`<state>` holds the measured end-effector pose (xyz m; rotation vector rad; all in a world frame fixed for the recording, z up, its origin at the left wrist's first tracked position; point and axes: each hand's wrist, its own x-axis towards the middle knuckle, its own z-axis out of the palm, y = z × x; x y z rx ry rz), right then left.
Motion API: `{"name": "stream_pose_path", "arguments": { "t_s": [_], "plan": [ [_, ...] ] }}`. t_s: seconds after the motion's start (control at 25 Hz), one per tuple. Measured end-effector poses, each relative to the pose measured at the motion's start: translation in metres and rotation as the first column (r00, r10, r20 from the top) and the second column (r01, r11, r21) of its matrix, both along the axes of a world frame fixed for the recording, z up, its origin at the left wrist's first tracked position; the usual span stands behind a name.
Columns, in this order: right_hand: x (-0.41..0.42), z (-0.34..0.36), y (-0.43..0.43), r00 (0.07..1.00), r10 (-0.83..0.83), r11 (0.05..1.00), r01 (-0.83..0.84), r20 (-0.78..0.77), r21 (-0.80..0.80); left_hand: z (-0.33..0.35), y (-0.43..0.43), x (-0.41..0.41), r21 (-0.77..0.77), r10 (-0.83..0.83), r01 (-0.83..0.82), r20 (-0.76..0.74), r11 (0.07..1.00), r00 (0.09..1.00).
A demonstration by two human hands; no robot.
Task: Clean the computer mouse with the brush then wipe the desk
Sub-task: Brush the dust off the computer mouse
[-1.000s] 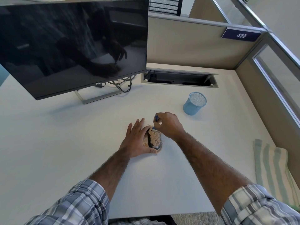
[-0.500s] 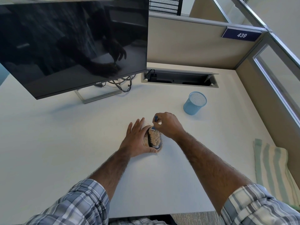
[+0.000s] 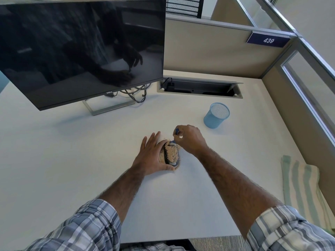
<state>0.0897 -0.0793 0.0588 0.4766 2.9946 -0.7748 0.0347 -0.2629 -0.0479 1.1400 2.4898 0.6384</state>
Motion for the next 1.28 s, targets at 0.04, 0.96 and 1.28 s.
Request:
{"name": "stream_pose_path", "arguments": {
  "t_s": [0.04,0.96,1.28],
  "plan": [
    [0.0003,-0.0006,0.0007,1.0,-0.014,1.0,0.014,-0.015,0.014,-0.0001,0.0001,0.0001,0.002,0.001,-0.001,0.0,1.0,1.0],
    [-0.0086,0.0005,-0.0002,0.995,0.084,0.996,-0.082,0.046,-0.04,-0.0015,0.0005,-0.0003,-0.001,0.002,-0.002,-0.019,1.0,1.0],
    [-0.0082,0.0034,-0.0036,0.987,0.144,0.988,-0.139,0.076,-0.069,-0.0019,0.0013,-0.0002,-0.024,0.003,-0.004,-0.021,1.0,1.0]
  ]
}}
